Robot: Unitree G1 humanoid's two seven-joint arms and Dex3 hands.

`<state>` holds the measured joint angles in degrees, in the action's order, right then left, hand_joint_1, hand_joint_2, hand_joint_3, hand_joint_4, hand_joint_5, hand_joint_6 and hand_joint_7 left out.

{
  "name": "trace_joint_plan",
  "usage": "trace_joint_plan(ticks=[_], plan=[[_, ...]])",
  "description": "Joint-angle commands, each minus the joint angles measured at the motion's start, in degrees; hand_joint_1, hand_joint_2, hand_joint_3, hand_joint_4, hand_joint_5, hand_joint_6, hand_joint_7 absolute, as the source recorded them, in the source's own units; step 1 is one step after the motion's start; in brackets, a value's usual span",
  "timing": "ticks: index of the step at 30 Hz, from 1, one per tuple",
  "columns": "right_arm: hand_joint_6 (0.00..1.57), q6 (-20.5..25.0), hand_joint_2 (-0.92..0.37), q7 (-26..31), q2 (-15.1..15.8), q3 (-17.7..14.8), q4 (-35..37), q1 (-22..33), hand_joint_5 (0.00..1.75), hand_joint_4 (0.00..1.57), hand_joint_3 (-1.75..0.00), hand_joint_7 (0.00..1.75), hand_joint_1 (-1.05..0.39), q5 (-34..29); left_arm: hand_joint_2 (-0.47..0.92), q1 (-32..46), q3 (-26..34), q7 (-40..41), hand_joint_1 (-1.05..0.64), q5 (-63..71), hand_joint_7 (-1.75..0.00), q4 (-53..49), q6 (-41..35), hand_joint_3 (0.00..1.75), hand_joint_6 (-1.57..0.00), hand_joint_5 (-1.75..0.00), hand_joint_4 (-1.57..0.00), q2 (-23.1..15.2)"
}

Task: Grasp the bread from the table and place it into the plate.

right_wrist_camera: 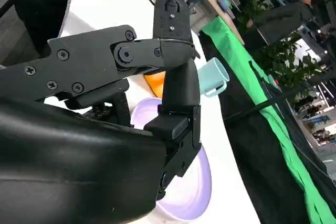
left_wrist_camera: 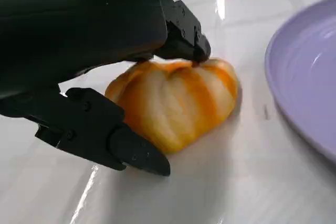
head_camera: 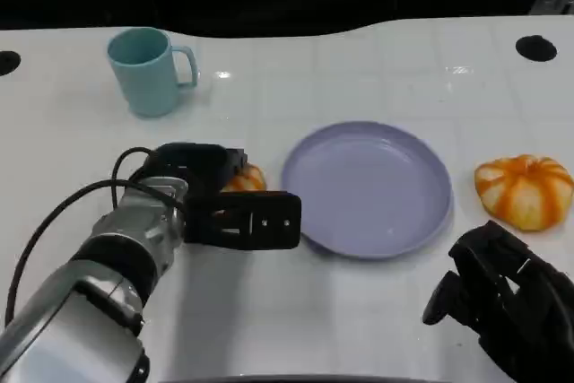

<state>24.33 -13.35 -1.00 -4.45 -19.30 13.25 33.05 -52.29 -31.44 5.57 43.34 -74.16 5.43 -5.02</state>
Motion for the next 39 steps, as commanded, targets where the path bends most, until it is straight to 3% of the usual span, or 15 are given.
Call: trace_joint_plan(ticks=[1,2,3,4,5,10,11,13,18,20,22,24,29,34,39], plan=[[0.49,0.1,-0.92,0.2,0.8,-0.5,-1.4,0.7,1.75,0.61,-0.27,1.58,-0.52,0.2,0.92,1.1,0.4,5.6,-0.24,-1.1,-0.12,-1.1,2.4,0.10,-1.12,-1.22,-0.80,-1.2],[0.49,0.3,-0.92,0.2,0.9,-0.5,-1.5,0.7,1.75,0.61,-0.27,1.58,-0.52,0.3,0.92,1.2,0.2,6.8,-0.24,-1.0,-0.12,-1.4,2.6,0.10,-1.14,-1.25,-0.81,-1.3],[0.49,0.3,-0.92,0.2,0.9,-0.6,-1.5,0.8,1.75,0.61,-0.27,1.58,-0.52,0.4,0.92,1.4,0.1,7.9,-0.24,-0.9,-0.29,-1.5,2.6,0.11,-1.13,-1.49,-0.78,-1.4],[0.48,0.4,-0.92,0.2,1.0,-0.6,-1.6,0.8,1.75,0.61,-0.27,1.58,-0.52,0.4,0.92,1.4,0.0,8.6,-0.25,-0.8,-0.48,-1.6,2.7,0.16,-0.99,-1.64,-0.74,-1.4],[0.47,0.4,-0.92,0.1,1.0,-0.6,-1.6,0.8,1.75,0.60,-0.27,1.58,-0.52,0.4,0.92,1.5,-0.1,9.4,-0.25,-0.8,-0.55,-1.7,2.9,0.18,-0.94,-1.69,-0.73,-1.6],[0.48,0.3,-0.92,0.0,1.1,-0.8,-1.2,0.8,1.75,0.61,-0.26,1.58,-0.52,0.5,0.92,1.5,0.6,9.9,-0.22,-1.8,-0.93,-1.8,3.3,0.31,-0.81,-1.69,-0.68,-1.9],[0.48,0.3,-0.92,0.0,1.1,-0.8,-1.2,0.8,1.75,0.61,-0.26,1.58,-0.52,0.5,0.92,1.5,0.8,9.9,-0.21,-2.0,-1.13,-1.8,3.3,0.29,-0.74,-1.72,-0.68,-2.0],[0.48,0.2,-0.92,-0.2,1.1,-0.8,-1.2,0.8,1.75,0.61,-0.26,1.58,-0.52,0.6,0.92,1.3,1.0,10.1,-0.20,-2.4,-1.34,-1.7,3.4,0.29,-0.66,-1.74,-0.68,-2.1],[0.49,0.0,-0.92,-0.3,1.1,-0.8,-1.1,0.8,1.75,0.62,-0.25,1.58,-0.52,0.5,0.92,1.0,2.2,11.9,-0.21,-3.4,-1.45,-1.4,3.8,0.31,-0.57,-1.75,-0.67,-2.3],[0.50,0.0,-0.92,-0.2,1.2,-0.7,-1.1,0.8,1.75,0.62,-0.25,1.58,-0.52,0.3,0.90,0.9,3.5,14.2,-0.18,-4.4,-1.68,-1.0,4.5,0.29,-0.55,-1.75,-0.78,-2.5],[0.50,0.1,-0.92,-0.2,1.2,-0.9,-1.1,0.7,1.75,0.62,-0.25,1.58,-0.52,0.5,0.90,0.4,5.5,15.0,-0.18,-6.4,-1.73,-0.5,5.2,0.29,-0.54,-1.75,-0.80,-2.6],[0.50,0.3,-0.92,-0.2,1.2,-1.0,-0.9,0.6,1.75,0.61,-0.25,1.57,-0.52,0.7,0.77,-0.5,8.5,15.3,-0.13,-9.4,-1.74,0.5,6.4,0.59,-0.58,-1.75,-0.87,-2.7],[0.50,0.4,-0.92,-0.1,1.3,-0.9,-1.2,0.8,1.75,0.61,-0.25,1.57,-0.52,0.4,0.58,-1.7,10.5,14.7,-0.13,-11.5,-1.75,1.7,8.3,0.95,-0.65,-1.75,-0.90,-3.0],[0.50,0.6,-0.92,0.2,1.1,-1.0,-1.4,1.0,1.75,0.62,-0.26,1.58,-0.52,0.7,0.55,-2.6,10.4,13.4,-0.15,-11.4,-1.75,3.4,10.6,0.99,-0.66,-1.75,-0.85,-2.8],[0.51,1.0,-0.91,0.6,0.9,-1.1,-1.5,1.0,1.75,0.62,-0.24,1.57,-0.52,1.0,0.56,-4.0,9.1,11.7,-0.11,-10.4,-1.75,5.3,14.3,0.88,-0.63,-1.75,-0.86,-2.3]])
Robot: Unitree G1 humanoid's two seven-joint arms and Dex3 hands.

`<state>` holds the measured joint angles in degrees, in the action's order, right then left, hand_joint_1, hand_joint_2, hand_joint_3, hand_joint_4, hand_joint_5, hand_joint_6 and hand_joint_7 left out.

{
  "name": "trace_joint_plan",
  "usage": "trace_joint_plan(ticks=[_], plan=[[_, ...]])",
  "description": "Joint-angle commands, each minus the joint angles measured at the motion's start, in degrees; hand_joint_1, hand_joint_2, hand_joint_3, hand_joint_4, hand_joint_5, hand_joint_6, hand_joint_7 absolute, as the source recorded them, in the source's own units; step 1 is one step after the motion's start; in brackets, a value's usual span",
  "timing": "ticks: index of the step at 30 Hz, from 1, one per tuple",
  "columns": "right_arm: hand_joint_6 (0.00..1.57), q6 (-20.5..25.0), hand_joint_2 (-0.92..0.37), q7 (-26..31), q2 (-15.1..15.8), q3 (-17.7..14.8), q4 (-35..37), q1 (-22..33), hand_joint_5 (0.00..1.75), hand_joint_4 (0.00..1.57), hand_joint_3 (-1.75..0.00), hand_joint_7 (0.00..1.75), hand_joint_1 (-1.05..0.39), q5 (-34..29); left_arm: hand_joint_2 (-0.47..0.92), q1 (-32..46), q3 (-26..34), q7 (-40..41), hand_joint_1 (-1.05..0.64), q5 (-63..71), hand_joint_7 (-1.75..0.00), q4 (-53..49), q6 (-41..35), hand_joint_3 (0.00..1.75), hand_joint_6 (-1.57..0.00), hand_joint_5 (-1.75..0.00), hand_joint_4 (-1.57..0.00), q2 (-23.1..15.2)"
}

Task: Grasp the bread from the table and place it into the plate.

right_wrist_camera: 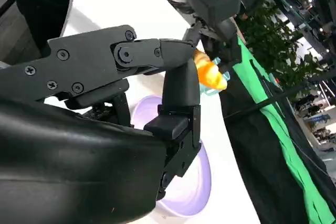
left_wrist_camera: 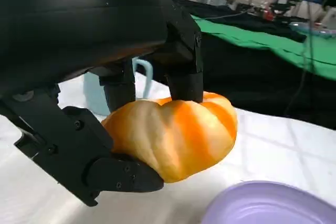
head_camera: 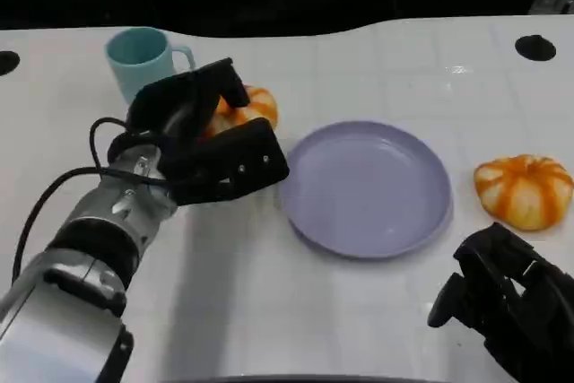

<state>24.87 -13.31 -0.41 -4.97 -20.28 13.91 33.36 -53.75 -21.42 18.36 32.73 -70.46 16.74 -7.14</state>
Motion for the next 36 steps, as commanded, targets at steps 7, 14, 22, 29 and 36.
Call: trace_joint_plan(ticks=[7,14,22,29,36], plan=[[0.51,0.5,-0.92,0.7,0.3,-0.3,-0.9,0.7,1.75,0.63,-0.23,1.56,-0.51,0.8,0.51,-4.3,-1.8,-3.4,-0.17,0.1,-1.75,2.6,6.1,1.05,-0.68,-1.75,-0.90,1.9],[0.52,0.4,-0.92,0.6,0.4,0.0,-1.2,1.1,1.75,0.62,-0.23,1.56,-0.52,0.5,0.43,-5.4,-3.5,-5.8,-0.13,0.5,-1.73,2.0,8.5,1.17,-0.74,-1.75,-0.93,4.8],[0.51,-0.2,-0.92,0.5,0.5,0.4,-1.5,1.6,1.75,0.61,-0.24,1.56,-0.51,0.2,0.48,-6.4,-6.9,-6.5,-0.19,3.4,-1.66,0.1,5.9,1.06,-0.73,-1.75,-0.91,8.3],[0.51,-0.1,-0.92,0.6,0.3,0.5,-2.0,1.9,1.75,0.61,-0.24,1.56,-0.51,0.6,0.55,-7.7,-9.1,-8.7,-0.17,4.7,-1.50,-1.8,0.7,0.89,-0.72,-1.75,-0.86,11.1],[0.50,-0.6,-0.92,0.2,0.2,0.8,-2.1,2.3,1.75,0.61,-0.23,1.55,-0.51,0.6,0.84,-7.9,-9.0,-10.4,-0.17,4.8,-1.05,-3.1,-4.1,0.37,-0.80,-1.75,-0.78,13.2]])
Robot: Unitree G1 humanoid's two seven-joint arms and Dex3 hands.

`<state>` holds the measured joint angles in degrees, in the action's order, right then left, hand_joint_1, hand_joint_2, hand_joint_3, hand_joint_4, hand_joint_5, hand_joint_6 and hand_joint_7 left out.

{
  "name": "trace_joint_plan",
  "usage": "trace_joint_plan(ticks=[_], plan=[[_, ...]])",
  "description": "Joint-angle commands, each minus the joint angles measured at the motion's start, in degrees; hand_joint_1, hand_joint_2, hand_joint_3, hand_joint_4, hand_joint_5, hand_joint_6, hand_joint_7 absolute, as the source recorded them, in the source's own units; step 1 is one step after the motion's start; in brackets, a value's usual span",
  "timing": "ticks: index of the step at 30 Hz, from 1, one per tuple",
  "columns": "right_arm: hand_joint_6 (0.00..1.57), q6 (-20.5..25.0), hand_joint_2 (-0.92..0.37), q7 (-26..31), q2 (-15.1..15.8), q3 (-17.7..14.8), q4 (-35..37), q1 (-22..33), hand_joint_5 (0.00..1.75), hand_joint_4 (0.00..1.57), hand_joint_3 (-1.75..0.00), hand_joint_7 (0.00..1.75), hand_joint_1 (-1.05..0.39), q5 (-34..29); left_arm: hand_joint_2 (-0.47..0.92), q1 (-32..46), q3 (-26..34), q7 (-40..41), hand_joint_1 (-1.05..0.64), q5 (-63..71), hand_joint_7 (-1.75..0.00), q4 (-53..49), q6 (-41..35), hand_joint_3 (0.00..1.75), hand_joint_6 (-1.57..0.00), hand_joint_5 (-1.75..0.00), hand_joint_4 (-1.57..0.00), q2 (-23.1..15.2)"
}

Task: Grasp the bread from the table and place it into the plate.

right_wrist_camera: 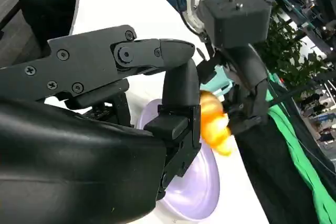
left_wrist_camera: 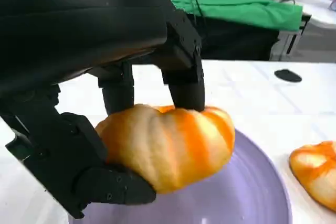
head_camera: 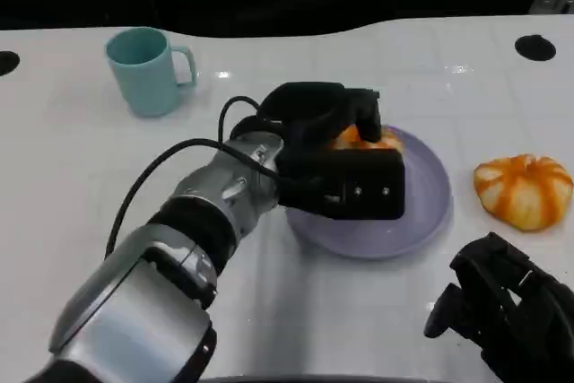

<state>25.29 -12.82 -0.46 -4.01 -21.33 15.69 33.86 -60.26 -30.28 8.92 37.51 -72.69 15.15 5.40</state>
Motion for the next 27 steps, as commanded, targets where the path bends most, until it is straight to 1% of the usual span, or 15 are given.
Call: trace_joint_plan(ticks=[1,2,6,8,9,10,11,13,17,18,19,20,21,24,27], plan=[[0.50,-0.9,-0.92,-0.1,0.3,-0.1,-1.2,0.5,1.75,0.61,-0.23,1.55,-0.51,0.1,0.84,-1.3,-0.3,-0.6,-0.16,0.2,-1.24,-1.0,-3.3,0.37,-0.72,-1.75,-0.78,1.0],[0.51,-0.8,-0.92,0.1,0.3,-0.1,-1.4,0.6,1.75,0.61,-0.23,1.55,-0.51,0.0,0.84,-1.2,-0.5,-0.2,-0.15,0.4,-1.14,-1.0,-4.0,0.35,-0.68,-1.74,-0.74,1.2],[0.50,-1.1,-0.92,0.1,0.3,0.2,-1.6,0.8,1.75,0.60,-0.25,1.54,-0.51,-0.5,0.91,-1.2,-1.1,-0.6,-0.19,0.7,-0.67,-1.2,-6.7,0.18,-0.79,-1.63,-0.68,2.2],[0.50,-1.1,-0.92,0.2,0.3,0.3,-1.7,0.9,1.75,0.59,-0.25,1.54,-0.51,-0.5,0.92,-1.2,-1.7,-1.7,-0.19,0.8,-0.95,-1.3,-5.9,0.16,-0.77,-1.72,-0.70,2.1],[0.50,-1.0,-0.92,0.2,0.2,0.3,-1.7,0.9,1.75,0.59,-0.25,1.54,-0.51,-0.5,0.91,-1.2,-1.8,-3.1,-0.18,0.6,-1.01,-1.4,-5.2,0.13,-0.76,-1.70,-0.66,1.9],[0.50,-1.0,-0.92,0.2,0.1,0.3,-1.8,1.0,1.75,0.59,-0.25,1.54,-0.52,-0.4,0.91,-1.2,-1.9,-4.1,-0.18,0.5,-0.91,-1.5,-4.7,0.09,-0.78,-1.53,-0.66,1.7],[0.50,-1.0,-0.92,0.2,0.1,0.2,-1.8,1.0,1.75,0.59,-0.24,1.53,-0.52,-0.3,0.92,-1.2,-1.7,-5.1,-0.18,0.1,-0.87,-1.5,-4.2,0.07,-0.79,-1.47,-0.66,1.6],[0.50,-0.9,-0.92,0.2,0.0,0.2,-1.8,1.0,1.75,0.59,-0.24,1.53,-0.52,-0.3,0.92,-1.2,-1.4,-6.0,-0.21,-0.3,-0.58,-1.5,-3.9,0.05,-0.81,-1.42,-0.68,1.5],[0.50,-1.0,-0.92,0.1,0.0,0.2,-1.8,1.0,1.75,0.59,-0.24,1.53,-0.51,-0.4,0.92,-1.3,-1.3,-8.5,-0.21,-0.5,-0.46,-1.6,-4.0,0.05,-0.85,-1.40,-0.69,1.2],[0.51,-0.9,-0.92,0.3,0.0,0.2,-1.9,1.0,1.75,0.60,-0.23,1.52,-0.52,-0.3,0.92,-1.4,-1.2,-10.3,-0.42,-0.8,-0.22,-1.6,-4.0,0.16,-0.50,-0.84,-0.34,1.0],[0.51,-0.8,-0.92,0.4,-0.1,0.1,-1.9,0.9,1.75,0.60,-0.22,1.52,-0.52,-0.3,0.92,-1.4,-1.1,-11.6,-0.54,-1.0,-0.11,-1.5,-4.1,0.22,-0.36,-0.56,-0.22,0.9],[0.52,-0.7,-0.92,0.4,-0.1,0.1,-1.9,0.9,1.75,0.60,-0.22,1.52,-0.52,-0.2,0.92,-1.4,-0.9,-12.5,-0.59,-1.2,-0.06,-1.4,-4.2,0.25,-0.29,-0.41,-0.16,0.8],[0.52,-0.7,-0.92,0.3,-0.1,0.1,-1.9,0.8,1.75,0.60,-0.21,1.51,-0.52,-0.1,0.92,-1.4,-0.7,-12.9,-0.67,-1.3,-0.02,-1.3,-4.3,0.27,-0.20,-0.28,-0.08,0.8],[0.53,-1.0,-0.92,-0.2,0.0,0.0,-1.5,0.6,1.75,0.60,-0.22,1.51,-0.52,-0.1,0.92,-1.7,-0.3,-13.8,-0.79,-1.4,-0.01,-0.9,-4.3,0.36,-0.09,-0.09,-0.01,0.6],[0.53,-0.8,-0.92,0.0,0.2,0.0,-1.4,0.5,1.75,0.61,-0.22,1.51,-0.52,-0.3,0.92,-2.0,-0.6,-14.3,-0.87,-1.1,-0.01,-0.7,-4.2,0.43,-0.04,-0.01,0.00,0.3]])
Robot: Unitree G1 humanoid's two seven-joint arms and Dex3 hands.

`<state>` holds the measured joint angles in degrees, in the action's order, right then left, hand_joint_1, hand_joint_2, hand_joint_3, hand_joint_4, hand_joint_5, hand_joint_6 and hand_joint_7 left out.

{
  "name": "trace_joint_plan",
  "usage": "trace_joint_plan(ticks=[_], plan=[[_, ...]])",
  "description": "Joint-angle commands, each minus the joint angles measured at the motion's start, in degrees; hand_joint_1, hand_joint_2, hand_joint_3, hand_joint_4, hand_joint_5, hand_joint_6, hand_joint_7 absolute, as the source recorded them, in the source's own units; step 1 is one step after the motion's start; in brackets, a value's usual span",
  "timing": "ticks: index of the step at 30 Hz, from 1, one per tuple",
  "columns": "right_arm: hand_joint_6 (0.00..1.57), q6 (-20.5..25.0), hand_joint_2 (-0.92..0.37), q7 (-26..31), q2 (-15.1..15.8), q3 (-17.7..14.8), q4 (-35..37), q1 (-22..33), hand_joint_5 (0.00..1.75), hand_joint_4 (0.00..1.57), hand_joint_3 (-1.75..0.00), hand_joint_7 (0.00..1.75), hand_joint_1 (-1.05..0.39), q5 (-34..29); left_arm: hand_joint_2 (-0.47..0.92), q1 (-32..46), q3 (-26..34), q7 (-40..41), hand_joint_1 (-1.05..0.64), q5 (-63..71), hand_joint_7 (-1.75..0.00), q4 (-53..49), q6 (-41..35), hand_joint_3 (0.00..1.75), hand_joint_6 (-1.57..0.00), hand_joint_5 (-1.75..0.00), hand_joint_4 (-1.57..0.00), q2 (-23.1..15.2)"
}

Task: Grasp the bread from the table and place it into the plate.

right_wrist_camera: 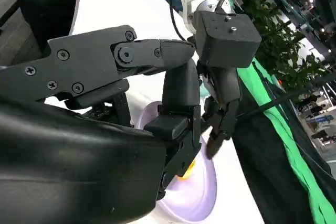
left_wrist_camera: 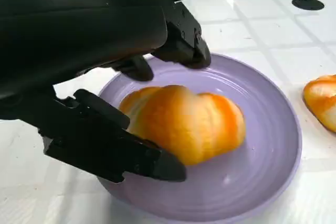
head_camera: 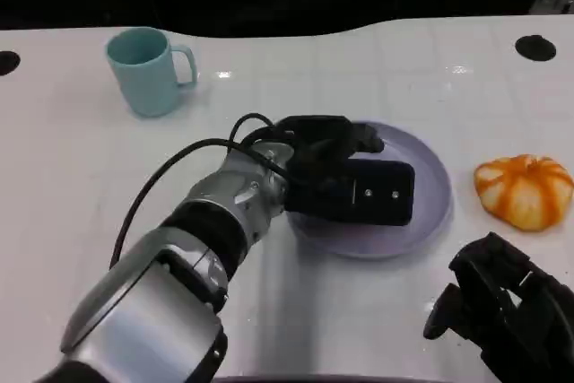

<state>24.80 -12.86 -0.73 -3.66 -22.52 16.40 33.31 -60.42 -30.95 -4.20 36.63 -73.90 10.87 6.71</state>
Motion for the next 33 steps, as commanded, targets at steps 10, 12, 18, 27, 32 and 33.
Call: trace_joint_plan(ticks=[10,12,18,27,32,33], plan=[[0.51,-0.2,-0.92,0.0,0.4,-0.7,0.2,-0.6,1.75,0.60,-0.23,1.54,-0.51,0.4,0.92,-0.7,5.5,-7.8,-0.92,-6.6,-0.02,3.4,4.2,0.46,-0.06,0.00,0.00,-4.4],[0.51,-0.1,-0.92,-0.1,0.4,-0.7,0.3,-0.7,1.75,0.60,-0.23,1.55,-0.52,0.5,0.92,0.6,8.0,-9.5,-0.91,-9.5,-0.02,4.6,6.1,0.45,-0.07,0.00,0.00,-5.5],[0.51,-0.3,-0.92,-0.4,0.7,-0.8,1.0,-1.2,1.75,0.61,-0.24,1.56,-0.52,0.4,0.92,6.6,20.2,-21.3,-0.79,-25.6,-0.08,9.7,9.3,0.37,-0.21,-0.11,-0.18,-7.6],[0.50,0.1,-0.92,0.0,0.8,-1.0,1.1,-1.5,1.75,0.62,-0.24,1.56,-0.52,0.5,0.92,17.2,31.4,-29.7,-0.68,-43.9,-0.09,24.8,-3.4,0.24,-0.46,-0.71,-0.22,-6.2],[0.50,0.4,-0.92,0.3,0.6,-1.0,0.9,-1.6,1.75,0.61,-0.24,1.56,-0.52,0.7,0.92,24.9,34.9,-30.7,-0.65,-52.8,-0.13,37.1,-13.2,0.26,-0.56,-0.90,-0.30,-4.7],[0.51,0.5,-0.92,0.4,0.6,-1.0,0.8,-1.7,1.75,0.61,-0.24,1.56,-0.52,0.8,0.92,28.1,36.8,-30.4,-0.64,-57.1,-0.15,42.0,-17.4,0.27,-0.59,-0.95,-0.32,-3.8]])
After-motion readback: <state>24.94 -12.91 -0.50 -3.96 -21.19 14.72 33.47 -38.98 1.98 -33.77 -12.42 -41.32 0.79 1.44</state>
